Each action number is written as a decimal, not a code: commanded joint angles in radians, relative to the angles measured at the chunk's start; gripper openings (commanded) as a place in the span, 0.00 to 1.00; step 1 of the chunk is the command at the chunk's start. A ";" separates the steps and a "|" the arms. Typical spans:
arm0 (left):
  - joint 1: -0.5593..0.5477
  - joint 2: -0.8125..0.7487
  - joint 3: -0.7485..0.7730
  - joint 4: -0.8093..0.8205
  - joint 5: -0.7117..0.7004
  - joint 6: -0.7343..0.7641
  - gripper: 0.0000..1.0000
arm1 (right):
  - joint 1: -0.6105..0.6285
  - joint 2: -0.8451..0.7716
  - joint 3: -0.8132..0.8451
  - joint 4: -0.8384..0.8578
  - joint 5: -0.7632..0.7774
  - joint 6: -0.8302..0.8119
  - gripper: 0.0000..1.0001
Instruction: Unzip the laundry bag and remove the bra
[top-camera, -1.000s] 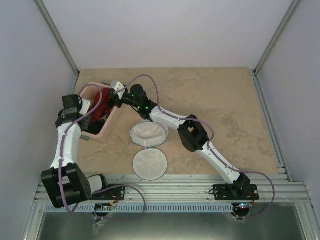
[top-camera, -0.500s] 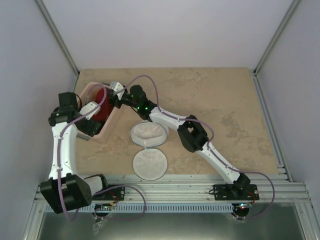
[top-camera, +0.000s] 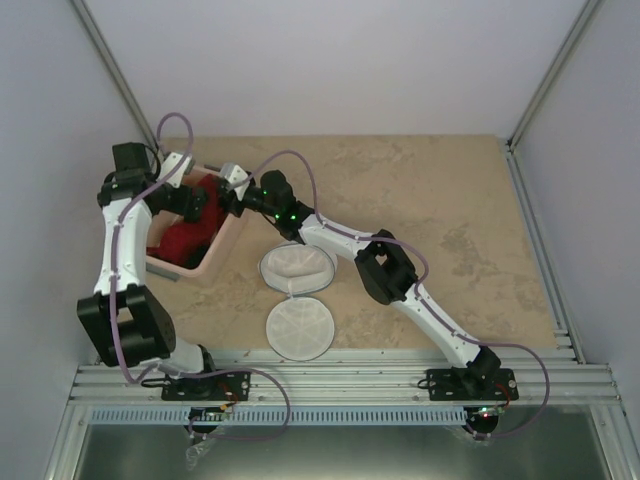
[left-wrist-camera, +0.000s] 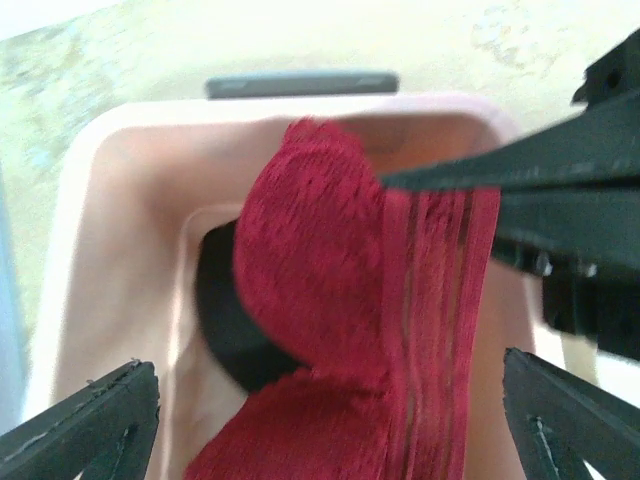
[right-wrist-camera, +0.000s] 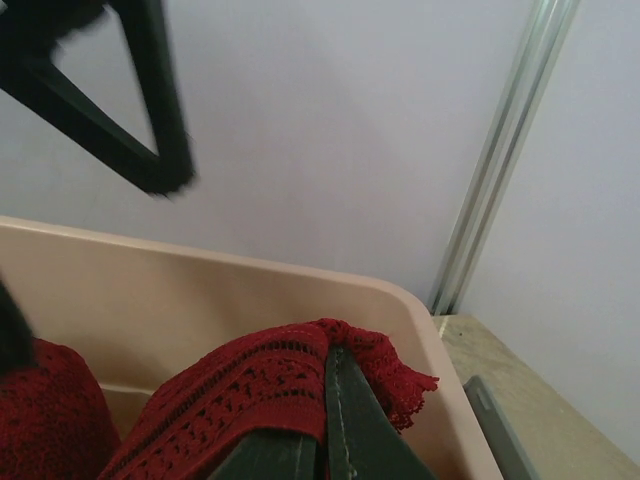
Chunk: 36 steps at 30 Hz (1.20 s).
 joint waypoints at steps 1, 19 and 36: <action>-0.003 0.056 -0.017 0.184 0.248 0.016 0.96 | 0.002 -0.012 -0.042 -0.026 -0.014 -0.023 0.00; -0.002 0.047 -0.159 0.252 0.301 0.111 0.11 | 0.003 -0.053 -0.041 -0.022 -0.011 -0.051 0.10; -0.078 0.106 -0.161 0.386 -0.133 0.028 0.00 | -0.001 -0.390 -0.321 -0.066 0.082 -0.093 0.78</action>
